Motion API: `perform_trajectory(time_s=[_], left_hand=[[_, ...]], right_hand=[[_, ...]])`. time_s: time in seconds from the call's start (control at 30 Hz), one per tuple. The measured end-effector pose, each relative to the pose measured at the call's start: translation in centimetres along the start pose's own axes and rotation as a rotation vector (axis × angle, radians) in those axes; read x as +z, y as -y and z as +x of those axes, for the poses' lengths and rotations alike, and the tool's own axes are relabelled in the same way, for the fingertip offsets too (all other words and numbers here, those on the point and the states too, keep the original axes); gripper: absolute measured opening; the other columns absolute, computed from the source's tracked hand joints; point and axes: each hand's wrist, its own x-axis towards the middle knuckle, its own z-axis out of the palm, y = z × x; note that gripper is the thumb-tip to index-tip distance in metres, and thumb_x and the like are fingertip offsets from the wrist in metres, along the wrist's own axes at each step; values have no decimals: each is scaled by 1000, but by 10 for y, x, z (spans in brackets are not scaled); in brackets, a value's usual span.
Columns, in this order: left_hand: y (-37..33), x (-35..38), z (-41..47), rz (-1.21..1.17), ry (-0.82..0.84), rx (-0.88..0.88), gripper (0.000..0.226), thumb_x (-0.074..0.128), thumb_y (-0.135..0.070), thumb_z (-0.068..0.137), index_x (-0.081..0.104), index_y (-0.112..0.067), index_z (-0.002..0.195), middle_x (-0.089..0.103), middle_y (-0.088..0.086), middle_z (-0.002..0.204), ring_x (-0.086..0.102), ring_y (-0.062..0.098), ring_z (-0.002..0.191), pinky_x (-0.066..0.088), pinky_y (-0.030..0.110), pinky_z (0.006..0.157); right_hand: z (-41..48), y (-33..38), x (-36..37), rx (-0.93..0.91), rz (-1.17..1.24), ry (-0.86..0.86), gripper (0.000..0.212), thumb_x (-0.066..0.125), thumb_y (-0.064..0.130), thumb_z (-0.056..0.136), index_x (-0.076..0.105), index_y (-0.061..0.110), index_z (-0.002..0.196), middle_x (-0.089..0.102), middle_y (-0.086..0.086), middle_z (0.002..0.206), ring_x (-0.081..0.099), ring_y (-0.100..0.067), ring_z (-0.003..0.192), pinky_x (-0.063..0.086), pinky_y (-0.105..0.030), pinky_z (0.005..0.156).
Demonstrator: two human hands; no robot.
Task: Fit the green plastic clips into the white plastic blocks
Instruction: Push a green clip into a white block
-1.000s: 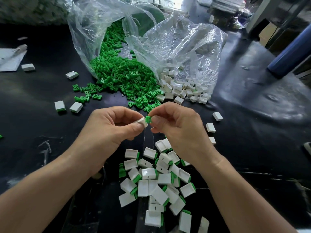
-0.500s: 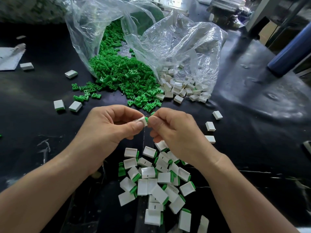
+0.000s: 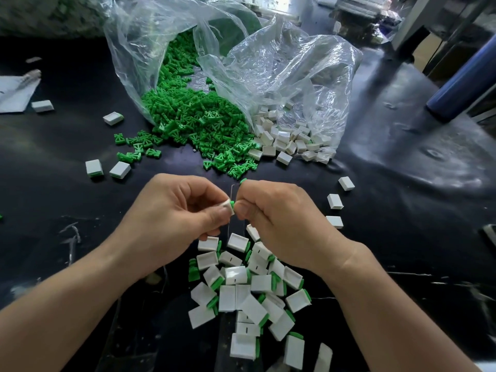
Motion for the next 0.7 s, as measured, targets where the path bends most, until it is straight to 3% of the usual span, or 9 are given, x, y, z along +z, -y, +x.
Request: perform_trajectory(time_s=[0.07,0.17,0.37,0.53,0.6,0.7], left_hand=[[2,0,0,71,0,39,7,71,-8,72,71,-13,67,67,7,59,59,8,47,49,19,46],[1,-1,-2,130,-2,71,6,70,-24,65,71,-18,67,67,3,57,58,8,47,49,21,47],[3,-2,-2,288,14,121,22,73,-9,72,69,-30,74,67,2,59,61,20,53,51,36,53],[3,-3,-3,310,95,145,18,76,-7,70,70,-24,66,65,-2,57,53,5,50,48,33,53],[0,-2,-3,210,101,113,6,75,-21,63,72,-20,68,66,3,59,55,6,49,48,27,48],[-3,-2,0,-39,32,57,22,68,-28,56,72,-12,70,69,10,63,61,11,50,50,19,47]], right_hand=[[0,1,-2,-30,-66,25,17,46,15,94,55,6,84,51,-1,74,48,-25,72,35,-38,67],[0,3,-4,-68,-114,47,16,46,13,94,54,6,83,43,3,73,48,-27,72,36,-40,66],[0,5,-7,-97,-205,139,15,41,16,95,41,17,79,43,2,76,44,-23,71,37,-39,66],[-1,5,-5,-136,-269,155,21,46,11,92,34,20,78,37,7,73,38,-20,68,34,-36,61],[-1,4,-3,-142,-239,91,18,49,8,90,41,17,77,40,5,72,41,-23,66,36,-38,59],[-1,-1,1,-89,24,-121,17,50,16,90,55,7,77,44,3,65,45,-22,60,37,-35,55]])
